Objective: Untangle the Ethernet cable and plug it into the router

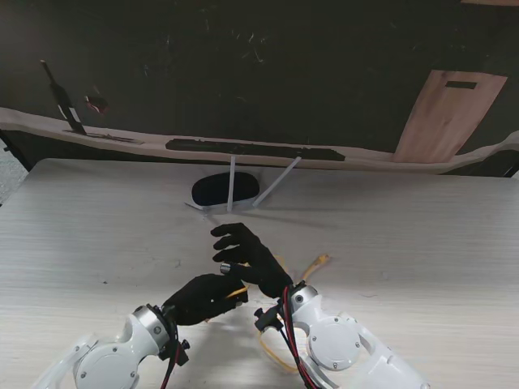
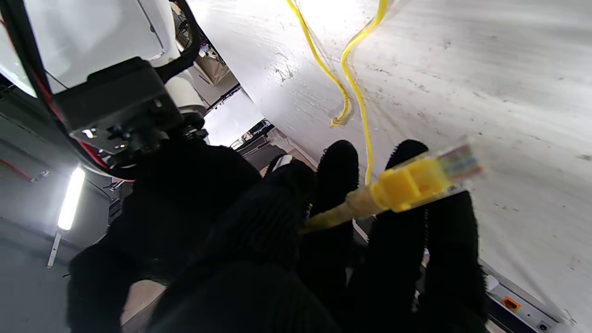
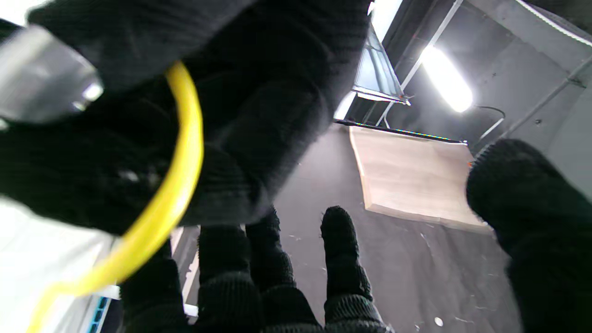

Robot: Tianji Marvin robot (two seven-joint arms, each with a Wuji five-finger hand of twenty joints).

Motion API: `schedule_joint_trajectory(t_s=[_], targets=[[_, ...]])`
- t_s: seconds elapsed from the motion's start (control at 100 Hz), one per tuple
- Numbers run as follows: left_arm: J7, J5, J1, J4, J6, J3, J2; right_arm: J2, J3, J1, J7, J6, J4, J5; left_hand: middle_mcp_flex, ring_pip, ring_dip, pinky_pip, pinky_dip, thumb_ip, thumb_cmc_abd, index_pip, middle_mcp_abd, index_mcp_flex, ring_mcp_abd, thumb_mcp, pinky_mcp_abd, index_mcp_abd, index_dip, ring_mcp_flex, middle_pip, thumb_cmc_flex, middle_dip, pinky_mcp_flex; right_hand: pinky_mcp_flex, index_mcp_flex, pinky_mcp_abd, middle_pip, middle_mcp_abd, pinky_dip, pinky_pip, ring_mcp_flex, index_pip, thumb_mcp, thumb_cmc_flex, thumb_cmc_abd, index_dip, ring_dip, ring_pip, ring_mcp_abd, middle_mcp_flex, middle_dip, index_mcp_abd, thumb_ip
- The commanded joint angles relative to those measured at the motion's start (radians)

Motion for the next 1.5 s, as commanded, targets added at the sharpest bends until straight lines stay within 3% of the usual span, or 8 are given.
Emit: schedule_joint_trajectory(t_s=[0.0, 0.2, 0.34, 0.51, 0.86, 1.15, 1.26, 1.49], targets=[[-0.003, -0.001, 0.007, 0.001, -0.01, -0.001, -0.004, -0.009, -0.008, 0.002, 0.024, 0.022, 0.011, 0.005, -0.006, -0.011, 0.015, -0.001, -0.004, 0.025, 0.053, 0.008, -0.037, -0.012, -0.011, -0.012, -0.041, -0.057, 0.007, 0.007, -0.002, 0.071, 0.025, -0.002, 0.019, -0.035, 0.053, -0.003, -0.05, 0.022, -0.026, -0.003, 0.017, -0.037, -0.02, 0.032, 0.01, -0.02, -0.002, 0.016, -0.033, -0.015, -0.046, 0.018], [0.036, 0.009, 0.015, 0.008, -0.03, -0.01, -0.011, -0.007, -0.006, -0.002, 0.034, 0.1, 0.012, -0.012, -0.002, -0.008, 0.019, 0.003, -0.003, 0.023, 0.052, 0.01, -0.039, -0.012, -0.009, -0.015, -0.039, -0.061, 0.008, 0.015, 0.0, 0.071, 0.026, 0.008, 0.138, -0.042, 0.28, -0.004, -0.059, 0.177, 0.094, 0.072, -0.014, -0.145, 0.003, 0.105, -0.019, 0.003, 0.063, 0.142, -0.054, -0.019, -0.065, 0.036], [0.068, 0.022, 0.024, 0.011, -0.033, -0.019, -0.018, -0.003, 0.008, -0.017, 0.023, 0.133, 0.002, -0.059, 0.002, -0.003, 0.021, 0.012, 0.0, 0.022, 0.049, 0.011, -0.035, -0.012, -0.005, -0.015, -0.034, -0.057, 0.008, 0.024, 0.003, 0.071, 0.025, 0.02, 0.266, -0.042, 0.307, 0.001, -0.039, 0.29, 0.422, 0.191, -0.019, -0.244, 0.035, 0.154, -0.025, 0.069, 0.239, 0.177, -0.033, -0.018, -0.065, 0.053], [0.088, 0.048, 0.031, 0.009, -0.022, -0.024, -0.021, 0.0, 0.03, -0.038, -0.008, 0.147, -0.01, -0.126, 0.008, 0.01, 0.026, 0.03, 0.008, 0.021, 0.047, 0.011, -0.034, -0.01, 0.0, -0.017, -0.027, -0.055, 0.007, 0.041, 0.013, 0.071, 0.024, 0.037, 0.453, -0.027, 0.223, 0.021, 0.023, 0.317, 0.99, 0.327, 0.021, -0.414, 0.082, 0.169, -0.006, 0.169, 0.554, 0.227, 0.061, -0.006, 0.002, 0.099], [0.138, 0.138, 0.027, 0.016, 0.005, -0.011, -0.024, 0.039, 0.091, -0.07, 0.065, 0.204, -0.058, -0.238, 0.036, 0.041, 0.033, 0.069, 0.028, 0.021, 0.029, 0.004, -0.034, 0.003, 0.005, -0.029, -0.018, -0.061, -0.001, 0.077, 0.04, 0.066, 0.016, 0.071, 0.916, 0.282, -0.068, 0.059, 0.086, 0.128, 1.45, 0.678, -0.08, -0.343, 0.16, 0.028, -0.003, 0.146, 0.911, 0.15, 0.339, 0.015, 0.171, 0.103], [0.151, 0.164, 0.024, 0.017, 0.017, -0.006, -0.025, 0.056, 0.102, -0.068, 0.119, 0.23, -0.068, -0.264, 0.041, 0.051, 0.033, 0.076, 0.034, 0.021, 0.022, -0.006, -0.033, 0.004, 0.005, -0.023, -0.014, -0.044, -0.005, 0.084, 0.052, 0.057, 0.011, 0.075, 0.943, 0.644, -0.184, 0.109, 0.163, 0.297, 1.509, 0.686, -0.064, -0.447, 0.369, 0.035, 0.004, 0.201, 1.098, 0.098, 0.633, 0.013, 0.264, 0.128], [0.158, 0.179, 0.023, 0.019, 0.024, -0.002, -0.025, 0.058, 0.098, -0.061, 0.133, 0.225, -0.063, -0.258, 0.042, 0.053, 0.032, 0.077, 0.036, 0.021, 0.02, -0.008, -0.035, 0.003, 0.007, -0.019, -0.014, -0.041, -0.005, 0.085, 0.057, 0.051, 0.008, 0.075, 0.945, 0.716, -0.182, 0.139, 0.154, 0.337, 1.509, 0.686, -0.006, 0.016, 0.262, -0.019, 0.022, 0.233, 1.12, 0.095, 0.722, 0.01, 0.224, 0.063], [0.165, 0.199, 0.017, 0.024, 0.039, 0.008, -0.025, 0.063, 0.087, -0.045, 0.163, 0.197, -0.051, -0.234, 0.043, 0.055, 0.03, 0.077, 0.038, 0.02, 0.015, -0.021, -0.039, -0.003, 0.003, -0.012, -0.012, -0.03, -0.009, 0.087, 0.064, 0.036, 0.0, 0.076, 0.932, 0.708, -0.109, 0.191, 0.132, 0.27, 1.509, 0.687, 0.207, 0.017, 0.448, 0.083, -0.197, 0.264, 1.142, 0.085, 0.851, 0.003, 0.169, -0.075]])
